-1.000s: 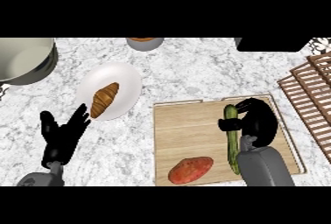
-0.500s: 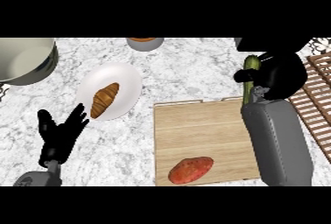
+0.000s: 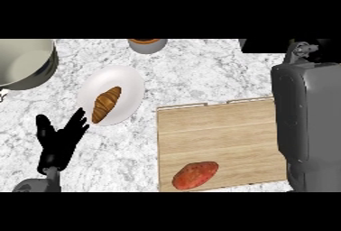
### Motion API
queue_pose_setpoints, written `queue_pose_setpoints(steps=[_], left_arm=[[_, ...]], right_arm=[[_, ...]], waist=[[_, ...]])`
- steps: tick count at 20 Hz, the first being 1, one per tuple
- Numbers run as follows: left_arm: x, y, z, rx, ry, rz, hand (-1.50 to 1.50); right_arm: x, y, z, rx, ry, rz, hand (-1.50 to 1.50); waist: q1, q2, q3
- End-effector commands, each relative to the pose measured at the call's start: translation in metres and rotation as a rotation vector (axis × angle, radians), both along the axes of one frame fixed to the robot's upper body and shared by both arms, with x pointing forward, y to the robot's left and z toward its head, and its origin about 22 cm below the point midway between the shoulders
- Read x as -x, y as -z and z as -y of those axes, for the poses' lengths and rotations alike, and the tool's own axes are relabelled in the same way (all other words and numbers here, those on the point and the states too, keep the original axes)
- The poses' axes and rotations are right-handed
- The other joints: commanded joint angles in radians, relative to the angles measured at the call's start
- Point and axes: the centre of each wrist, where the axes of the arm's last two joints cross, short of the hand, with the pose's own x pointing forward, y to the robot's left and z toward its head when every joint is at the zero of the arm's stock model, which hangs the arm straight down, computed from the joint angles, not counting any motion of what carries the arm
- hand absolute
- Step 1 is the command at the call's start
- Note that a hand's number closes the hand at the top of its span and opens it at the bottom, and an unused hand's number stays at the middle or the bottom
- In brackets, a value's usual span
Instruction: Pick the squash from the tray and place it in the tiered shelf
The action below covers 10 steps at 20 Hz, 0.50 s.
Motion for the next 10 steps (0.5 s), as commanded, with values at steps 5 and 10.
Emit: queue_pose_setpoints(steps=[5, 10], left_arm=[[-0.005, -0.020, -0.006, -0.005, -0.012, 0.010, 0.00], [-0.010, -0.002, 0.001, 0.001, 0.000, 0.001, 0.00]], right_arm=[[0.017, -0.083, 0.031, -0.099, 0.254, -0.007, 1.50], [0.032, -0.116, 0.065, -0.087, 0.277, 0.035, 1.50]], waist=[[-0.004, -0.002, 0.001], [-0.013, 0.003, 0.000]])
